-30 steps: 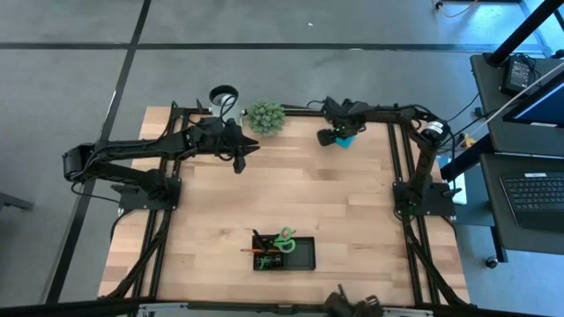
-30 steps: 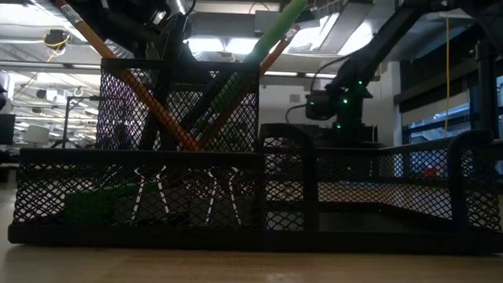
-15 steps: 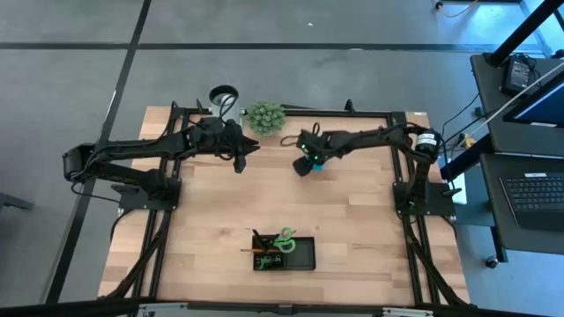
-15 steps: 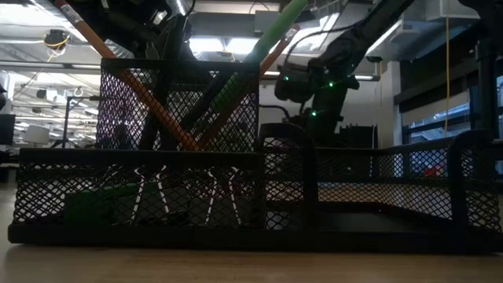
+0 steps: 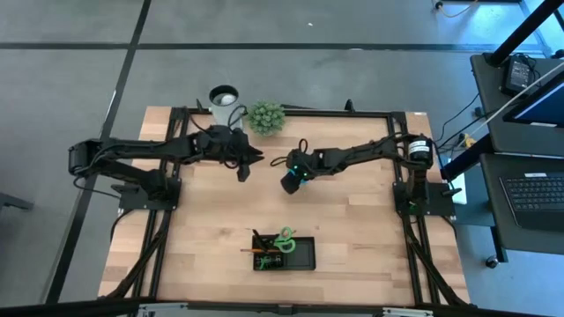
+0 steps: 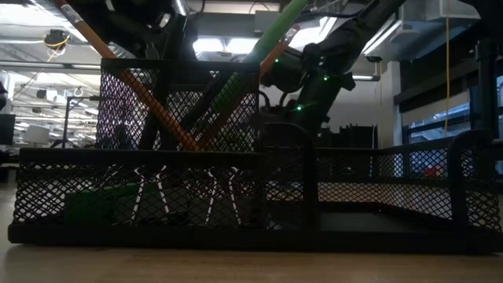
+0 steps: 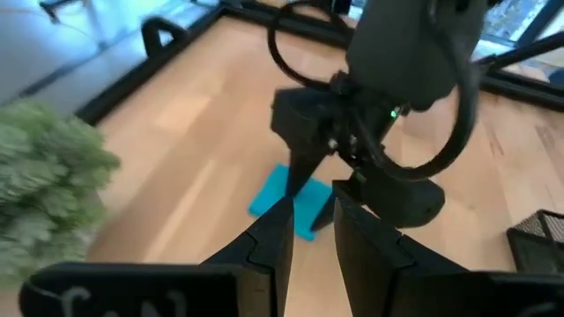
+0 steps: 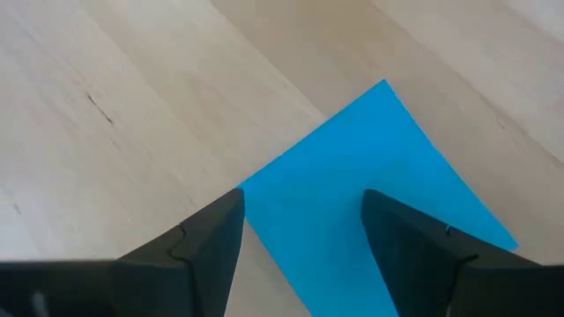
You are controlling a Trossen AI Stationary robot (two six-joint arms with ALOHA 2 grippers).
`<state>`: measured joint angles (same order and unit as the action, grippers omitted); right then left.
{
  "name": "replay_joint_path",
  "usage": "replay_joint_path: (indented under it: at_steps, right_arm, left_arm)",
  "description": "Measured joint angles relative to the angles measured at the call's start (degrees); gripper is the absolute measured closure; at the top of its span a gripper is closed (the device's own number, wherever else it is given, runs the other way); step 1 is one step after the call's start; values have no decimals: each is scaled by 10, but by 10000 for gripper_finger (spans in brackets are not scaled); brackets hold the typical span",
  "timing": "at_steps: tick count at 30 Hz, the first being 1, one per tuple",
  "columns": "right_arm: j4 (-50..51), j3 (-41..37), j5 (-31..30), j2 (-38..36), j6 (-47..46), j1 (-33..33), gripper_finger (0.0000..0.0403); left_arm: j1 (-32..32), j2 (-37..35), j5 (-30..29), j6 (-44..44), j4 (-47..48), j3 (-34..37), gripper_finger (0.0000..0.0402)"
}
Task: Pick and place office supplies into organizer
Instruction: Put the blue sticky note into the black desk organizer
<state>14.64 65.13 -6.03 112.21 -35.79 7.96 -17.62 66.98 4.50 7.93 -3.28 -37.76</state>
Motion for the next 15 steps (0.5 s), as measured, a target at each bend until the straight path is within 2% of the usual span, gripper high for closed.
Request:
replay_joint_path:
  at_steps: [8,15]
  right_arm:
    - [-19,-3,11,-12,25,0,167]
    - [-24,-3,12,-48,42,0,167]
  left_arm:
    - [23,70,-39,0,-9,1,322]
    - [23,128,-45,-2,-104,0,322]
